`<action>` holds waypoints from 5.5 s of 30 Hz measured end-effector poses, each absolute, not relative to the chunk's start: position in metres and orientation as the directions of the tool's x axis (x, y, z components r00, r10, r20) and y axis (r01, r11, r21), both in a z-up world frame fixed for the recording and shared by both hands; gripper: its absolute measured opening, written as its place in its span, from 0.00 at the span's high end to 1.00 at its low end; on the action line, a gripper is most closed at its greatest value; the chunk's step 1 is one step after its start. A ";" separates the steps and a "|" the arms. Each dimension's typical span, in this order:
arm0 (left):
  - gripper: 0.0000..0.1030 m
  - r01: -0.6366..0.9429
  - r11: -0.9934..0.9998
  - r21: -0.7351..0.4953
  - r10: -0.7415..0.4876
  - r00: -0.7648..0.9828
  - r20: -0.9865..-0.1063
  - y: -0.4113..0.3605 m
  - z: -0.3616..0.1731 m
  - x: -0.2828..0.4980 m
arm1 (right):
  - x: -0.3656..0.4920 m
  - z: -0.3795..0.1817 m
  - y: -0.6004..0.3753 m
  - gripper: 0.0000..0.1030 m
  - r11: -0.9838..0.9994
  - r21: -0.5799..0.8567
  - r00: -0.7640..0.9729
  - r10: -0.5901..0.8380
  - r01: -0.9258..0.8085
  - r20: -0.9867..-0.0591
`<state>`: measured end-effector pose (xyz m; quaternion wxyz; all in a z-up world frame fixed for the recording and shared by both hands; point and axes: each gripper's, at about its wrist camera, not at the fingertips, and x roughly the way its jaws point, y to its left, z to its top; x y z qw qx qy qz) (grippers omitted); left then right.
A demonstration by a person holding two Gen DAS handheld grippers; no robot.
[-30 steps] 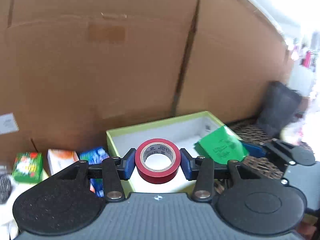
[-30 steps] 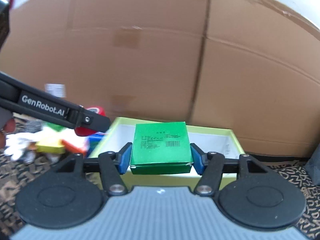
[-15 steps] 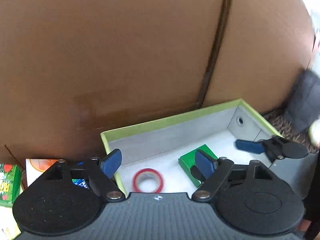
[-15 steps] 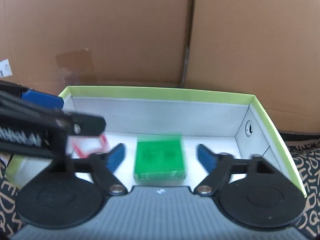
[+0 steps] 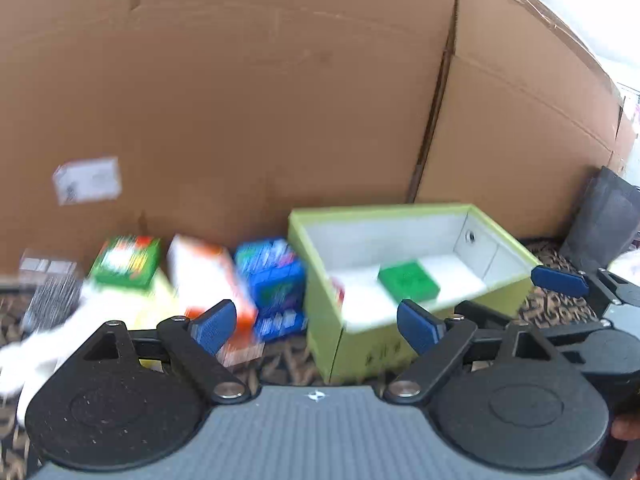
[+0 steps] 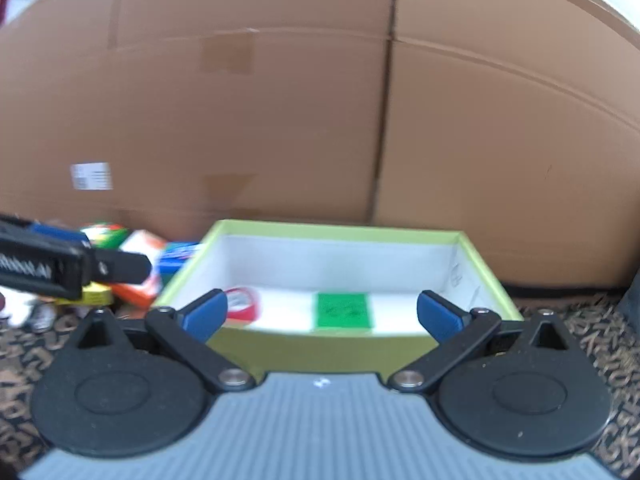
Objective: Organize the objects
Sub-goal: 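Release the red tape and green box into the lime-green box with both tools, then grasp the black tape roll with the left tool while the right tool grasps the dark blue slim box, then carry both items over the lime-green box and open both tools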
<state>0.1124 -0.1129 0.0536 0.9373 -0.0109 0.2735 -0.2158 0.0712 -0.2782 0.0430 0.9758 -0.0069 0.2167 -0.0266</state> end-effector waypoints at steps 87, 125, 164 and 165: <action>0.75 0.307 0.941 -0.144 -0.327 0.708 -0.626 0.010 -0.034 0.050 | 0.003 -0.006 -0.163 0.46 0.992 0.013 0.787 0.106 -0.124 -0.607; 0.82 0.590 0.797 -0.128 -0.577 0.683 -0.447 -0.160 0.090 0.142 | 0.055 0.104 -0.327 0.63 0.990 -0.027 0.918 -0.139 0.139 -0.372; 0.09 0.435 0.892 -0.126 -0.445 0.791 -0.420 -0.122 0.040 0.111 | 0.022 0.067 -0.316 0.00 0.986 -0.001 0.930 -0.160 0.169 -0.332; 0.09 0.411 0.904 -0.118 -0.421 0.803 -0.422 -0.112 0.036 0.100 | 0.016 0.062 -0.310 0.00 0.987 0.019 0.930 -0.144 0.160 -0.339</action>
